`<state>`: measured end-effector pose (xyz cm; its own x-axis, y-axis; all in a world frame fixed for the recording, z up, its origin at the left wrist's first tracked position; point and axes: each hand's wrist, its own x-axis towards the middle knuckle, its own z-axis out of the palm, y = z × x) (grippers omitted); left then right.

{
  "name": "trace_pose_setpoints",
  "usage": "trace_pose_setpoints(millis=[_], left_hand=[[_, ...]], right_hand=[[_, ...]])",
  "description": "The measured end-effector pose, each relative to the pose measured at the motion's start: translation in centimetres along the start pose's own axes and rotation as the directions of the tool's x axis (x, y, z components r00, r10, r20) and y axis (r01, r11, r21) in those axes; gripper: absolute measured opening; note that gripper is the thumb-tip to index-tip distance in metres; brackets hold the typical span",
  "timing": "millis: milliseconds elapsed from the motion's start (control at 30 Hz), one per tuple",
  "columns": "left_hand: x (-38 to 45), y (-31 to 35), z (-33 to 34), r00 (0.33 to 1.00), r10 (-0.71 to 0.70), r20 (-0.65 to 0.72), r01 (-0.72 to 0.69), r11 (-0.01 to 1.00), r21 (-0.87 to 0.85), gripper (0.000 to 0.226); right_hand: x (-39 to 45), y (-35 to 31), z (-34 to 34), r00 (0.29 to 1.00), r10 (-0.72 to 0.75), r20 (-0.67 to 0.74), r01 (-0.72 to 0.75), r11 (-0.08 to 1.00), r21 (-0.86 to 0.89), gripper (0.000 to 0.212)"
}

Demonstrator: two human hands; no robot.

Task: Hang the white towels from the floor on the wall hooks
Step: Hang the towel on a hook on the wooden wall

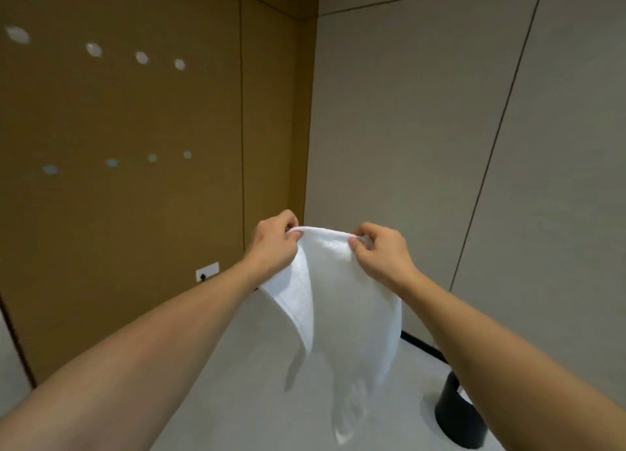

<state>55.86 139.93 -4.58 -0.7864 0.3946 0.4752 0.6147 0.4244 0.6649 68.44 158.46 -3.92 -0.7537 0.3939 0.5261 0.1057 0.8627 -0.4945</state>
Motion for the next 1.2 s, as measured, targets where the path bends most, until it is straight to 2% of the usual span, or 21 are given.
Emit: trace_pose_setpoints(millis=[100,233,433,567,733,933,1000,1100,1200], left_hand=[[4.4,-5.8,-5.3,0.997,-0.022,-0.070,0.028,0.996,0.085,0.017],[8.4,-12.8,-11.7,0.983,-0.097,-0.155,0.115,0.987,0.111,0.018],[11.7,-22.5,-20.9,0.923,-0.191,-0.333,0.254,0.954,0.158,0.012],[14.7,-29.0,-26.7,0.883,-0.206,-0.421,0.312,0.929,0.201,0.008],[19.5,-37.2,-33.7,0.823,-0.181,-0.538,0.360,0.899,0.249,0.007],[26.5,-44.2,-43.1,0.767,-0.174,-0.618,0.466,0.813,0.349,0.007],[28.6,-45.5,-46.3,0.759,-0.134,-0.637,0.465,0.797,0.386,0.006],[30.9,-46.6,-50.2,0.742,-0.048,-0.669,0.429,0.801,0.417,0.016],[32.9,-48.1,-53.4,0.739,0.055,-0.671,0.390,0.777,0.494,0.019]], right_hand=[[5.3,-5.0,5.8,0.998,-0.065,0.006,0.065,0.998,0.015,0.015],[10.7,-11.7,13.4,0.989,-0.141,0.037,0.131,0.971,0.202,0.015],[17.0,-21.1,24.9,0.949,-0.299,0.097,0.209,0.831,0.516,0.017],[21.8,-27.1,32.6,0.917,-0.383,0.112,0.244,0.760,0.603,0.018],[28.7,-34.2,42.0,0.883,-0.462,0.079,0.302,0.690,0.658,0.018],[38.3,-43.7,51.8,0.797,-0.602,0.054,0.436,0.635,0.638,0.014],[41.6,-46.8,54.2,0.756,-0.655,0.007,0.516,0.602,0.609,0.015],[45.7,-51.2,57.0,0.713,-0.699,-0.049,0.596,0.568,0.568,0.017],[48.5,-55.3,58.9,0.643,-0.732,-0.226,0.704,0.448,0.551,0.016]])
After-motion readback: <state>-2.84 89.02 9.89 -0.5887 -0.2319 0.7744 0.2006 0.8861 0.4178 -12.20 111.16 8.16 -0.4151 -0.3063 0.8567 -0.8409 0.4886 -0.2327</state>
